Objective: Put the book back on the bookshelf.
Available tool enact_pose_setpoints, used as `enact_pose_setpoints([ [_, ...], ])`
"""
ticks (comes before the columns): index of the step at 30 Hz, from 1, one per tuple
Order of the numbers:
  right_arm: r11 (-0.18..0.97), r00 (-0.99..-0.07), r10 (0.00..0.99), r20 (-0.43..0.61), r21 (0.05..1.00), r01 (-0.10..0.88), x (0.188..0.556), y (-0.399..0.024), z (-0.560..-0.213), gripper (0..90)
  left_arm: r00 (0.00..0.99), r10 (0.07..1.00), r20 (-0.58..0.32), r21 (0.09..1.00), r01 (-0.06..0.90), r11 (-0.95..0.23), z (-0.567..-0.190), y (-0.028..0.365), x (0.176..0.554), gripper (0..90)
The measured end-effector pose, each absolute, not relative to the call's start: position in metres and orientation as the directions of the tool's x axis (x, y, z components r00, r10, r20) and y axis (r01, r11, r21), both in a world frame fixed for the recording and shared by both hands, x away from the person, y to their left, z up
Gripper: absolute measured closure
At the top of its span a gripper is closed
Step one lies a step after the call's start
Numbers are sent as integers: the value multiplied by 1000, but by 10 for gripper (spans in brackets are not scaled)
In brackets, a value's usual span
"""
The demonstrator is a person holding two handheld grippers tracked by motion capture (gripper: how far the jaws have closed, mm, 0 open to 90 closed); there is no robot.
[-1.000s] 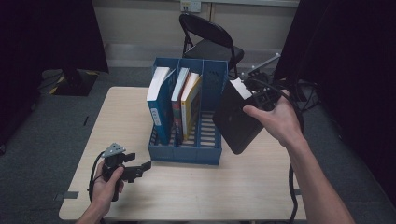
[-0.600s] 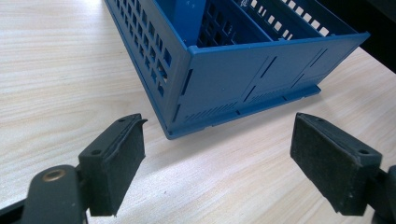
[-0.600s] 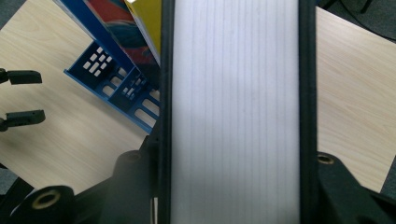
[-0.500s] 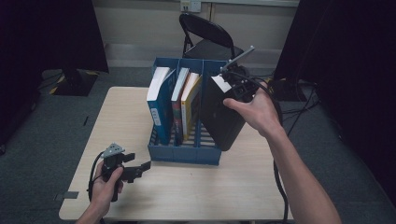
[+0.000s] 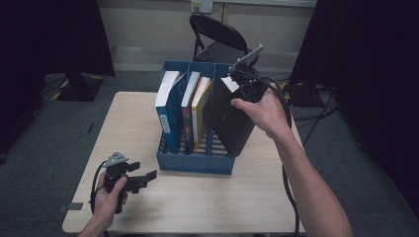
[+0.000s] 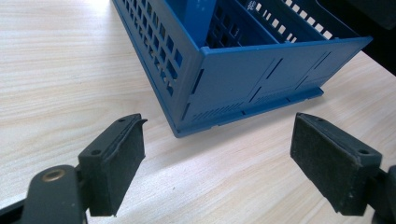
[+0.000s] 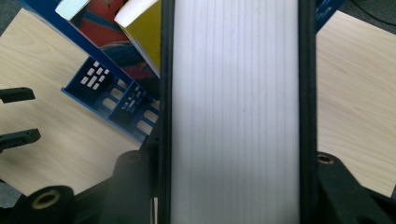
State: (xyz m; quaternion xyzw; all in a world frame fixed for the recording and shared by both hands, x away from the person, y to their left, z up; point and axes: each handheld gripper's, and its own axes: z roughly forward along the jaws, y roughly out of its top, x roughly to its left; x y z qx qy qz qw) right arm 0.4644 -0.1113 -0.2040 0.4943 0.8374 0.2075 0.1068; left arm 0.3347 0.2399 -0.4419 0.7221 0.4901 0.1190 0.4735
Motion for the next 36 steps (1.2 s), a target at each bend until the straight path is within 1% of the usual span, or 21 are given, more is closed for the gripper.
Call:
enact_pose_setpoints([
  [8, 392, -444, 896, 13, 447, 804, 474, -115, -209, 537, 496, 819, -287, 801, 593, -79, -440, 236, 335, 175],
  [14, 355, -406, 914, 28, 432, 829, 484, -111, -216, 537, 495, 819, -290, 800, 596, -77, -441, 237, 335, 175],
  [24, 316, -359, 933, 33, 408, 857, 501, -101, -222, 537, 496, 818, -290, 802, 593, -75, -441, 238, 334, 173],
  [29, 301, -331, 944, 9, 396, 868, 509, -91, -227, 536, 495, 817, -295, 799, 597, -73, -443, 238, 334, 174],
  [36, 283, -308, 951, 7, 379, 881, 517, -85, -227, 536, 510, 808, -294, 796, 598, -88, -444, 233, 333, 175],
])
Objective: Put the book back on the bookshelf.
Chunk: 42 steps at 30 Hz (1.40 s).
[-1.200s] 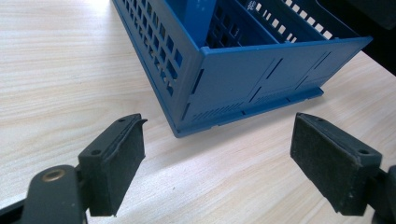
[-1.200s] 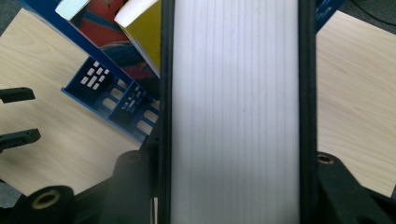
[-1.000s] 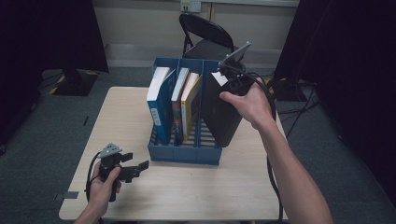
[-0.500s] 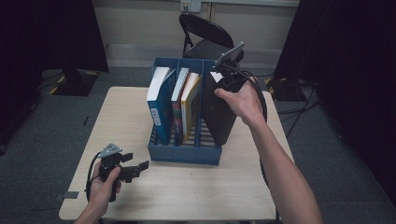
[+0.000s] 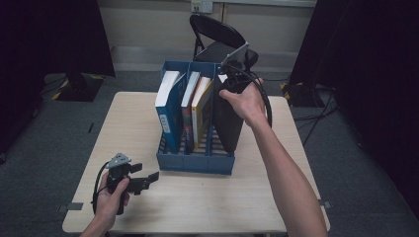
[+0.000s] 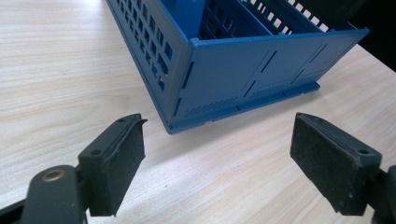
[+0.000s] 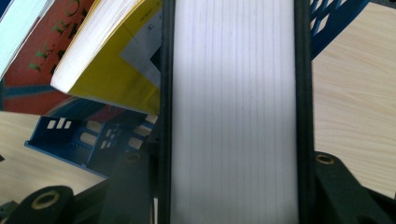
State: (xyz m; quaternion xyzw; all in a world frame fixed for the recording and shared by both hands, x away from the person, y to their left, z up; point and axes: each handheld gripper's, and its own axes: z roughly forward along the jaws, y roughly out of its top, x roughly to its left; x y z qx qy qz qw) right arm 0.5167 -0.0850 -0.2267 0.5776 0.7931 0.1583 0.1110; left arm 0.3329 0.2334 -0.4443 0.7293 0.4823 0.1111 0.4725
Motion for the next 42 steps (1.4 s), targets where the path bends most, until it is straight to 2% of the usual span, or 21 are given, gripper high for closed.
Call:
enact_pose_setpoints([
  [14, 231, -250, 968, 5, 364, 902, 525, -73, -232, 533, 511, 808, -293, 796, 598, -90, -444, 233, 333, 174],
  [34, 175, -189, 982, 14, 312, 934, 536, -69, -295, 532, 509, 811, -288, 796, 598, -93, -445, 234, 334, 174],
  [40, 181, -195, 981, 8, 329, 927, 534, -69, -296, 524, 508, 811, -291, 796, 598, -90, -445, 233, 334, 177],
  [42, 183, -202, 979, 17, 360, 915, 530, -70, -297, 512, 512, 809, -290, 797, 598, -92, -445, 234, 333, 174],
])
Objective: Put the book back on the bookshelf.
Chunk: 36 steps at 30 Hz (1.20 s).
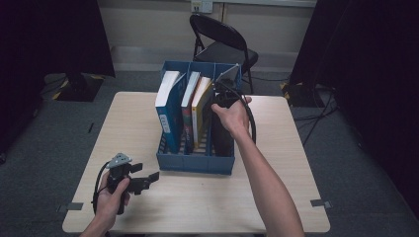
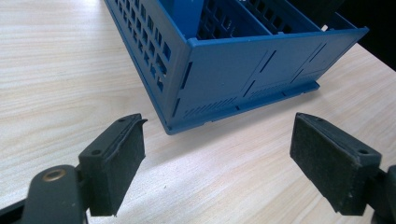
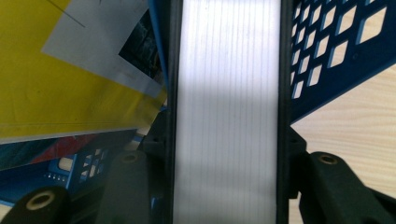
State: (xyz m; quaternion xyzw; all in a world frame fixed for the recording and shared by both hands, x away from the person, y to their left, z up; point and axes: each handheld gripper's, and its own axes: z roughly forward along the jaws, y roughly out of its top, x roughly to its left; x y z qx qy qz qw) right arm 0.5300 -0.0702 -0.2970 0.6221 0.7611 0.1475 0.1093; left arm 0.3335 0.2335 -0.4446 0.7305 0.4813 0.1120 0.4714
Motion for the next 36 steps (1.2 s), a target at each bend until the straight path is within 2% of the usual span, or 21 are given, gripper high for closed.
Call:
enact_pose_setpoints([
  [8, 187, -248, 965, 87, 438, 880, 516, -82, -297, 460, 508, 812, -288, 796, 598, -91, -445, 235, 334, 179],
  [12, 209, -316, 940, 130, 513, 833, 497, -95, -296, 419, 507, 813, -286, 797, 597, -92, -445, 235, 334, 177],
  [17, 203, -349, 924, 154, 575, 792, 481, -103, -301, 401, 509, 814, -281, 796, 597, -99, -445, 232, 334, 177],
  [36, 234, -418, 896, 148, 644, 729, 442, -115, -339, 398, 510, 812, -283, 794, 600, -101, -445, 231, 334, 174],
])
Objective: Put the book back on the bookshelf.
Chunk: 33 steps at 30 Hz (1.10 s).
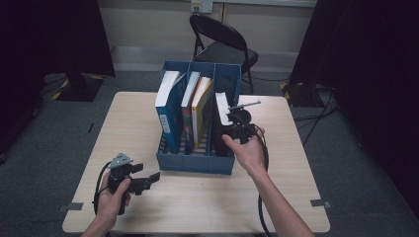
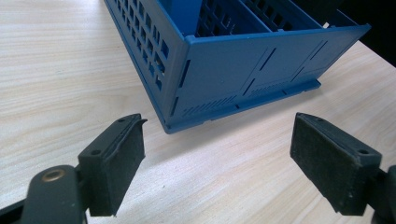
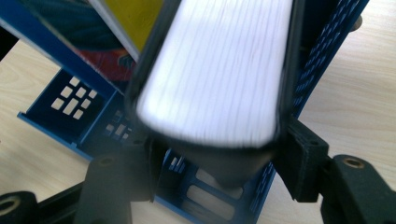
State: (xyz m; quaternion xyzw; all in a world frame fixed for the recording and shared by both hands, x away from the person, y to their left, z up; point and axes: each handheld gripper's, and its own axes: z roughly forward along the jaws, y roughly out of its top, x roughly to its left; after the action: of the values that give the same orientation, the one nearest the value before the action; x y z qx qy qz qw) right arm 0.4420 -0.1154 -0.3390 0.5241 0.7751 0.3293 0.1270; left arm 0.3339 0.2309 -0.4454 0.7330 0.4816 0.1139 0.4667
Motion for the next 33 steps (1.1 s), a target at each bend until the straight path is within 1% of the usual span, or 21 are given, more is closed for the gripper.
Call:
enact_pose_setpoints([
  [4, 235, -429, 891, 145, 662, 711, 433, -118, -347, 408, 510, 813, -281, 794, 599, -101, -446, 231, 334, 175],
  [5, 247, -442, 886, 139, 666, 704, 428, -120, -354, 410, 511, 811, -284, 794, 600, -100, -445, 231, 334, 175],
  [8, 267, -455, 882, 125, 663, 700, 424, -122, -368, 450, 507, 813, -285, 793, 601, -96, -446, 232, 334, 174],
  [9, 265, -457, 880, 125, 671, 692, 423, -123, -371, 471, 507, 813, -285, 793, 601, -96, -446, 232, 334, 175],
  [10, 264, -460, 880, 121, 680, 684, 422, -124, -373, 512, 507, 813, -286, 794, 601, -96, -446, 232, 335, 176],
  [11, 252, -454, 882, 129, 686, 683, 422, -126, -375, 528, 507, 813, -285, 794, 600, -95, -446, 231, 335, 176],
  [14, 261, -473, 872, 125, 699, 666, 421, -127, -378, 540, 508, 813, -283, 794, 600, -98, -445, 231, 335, 176],
  [15, 283, -485, 869, 94, 710, 645, 419, -124, -380, 553, 509, 813, -282, 795, 599, -99, -445, 231, 335, 175],
  [17, 279, -489, 866, 105, 711, 646, 419, -122, -383, 569, 508, 814, -280, 795, 599, -100, -445, 231, 335, 175],
  [20, 288, -503, 858, 99, 719, 632, 419, -121, -387, 576, 508, 814, -282, 794, 600, -98, -445, 231, 335, 175],
  [21, 277, -504, 856, 118, 718, 638, 421, -120, -390, 570, 507, 814, -284, 796, 598, -95, -445, 232, 334, 175],
  [26, 291, -520, 847, 109, 725, 625, 425, -117, -392, 555, 503, 815, -288, 796, 598, -88, -445, 234, 334, 176],
  [33, 291, -524, 845, 106, 731, 617, 441, -115, -393, 560, 501, 816, -289, 796, 599, -86, -444, 235, 334, 175],
])
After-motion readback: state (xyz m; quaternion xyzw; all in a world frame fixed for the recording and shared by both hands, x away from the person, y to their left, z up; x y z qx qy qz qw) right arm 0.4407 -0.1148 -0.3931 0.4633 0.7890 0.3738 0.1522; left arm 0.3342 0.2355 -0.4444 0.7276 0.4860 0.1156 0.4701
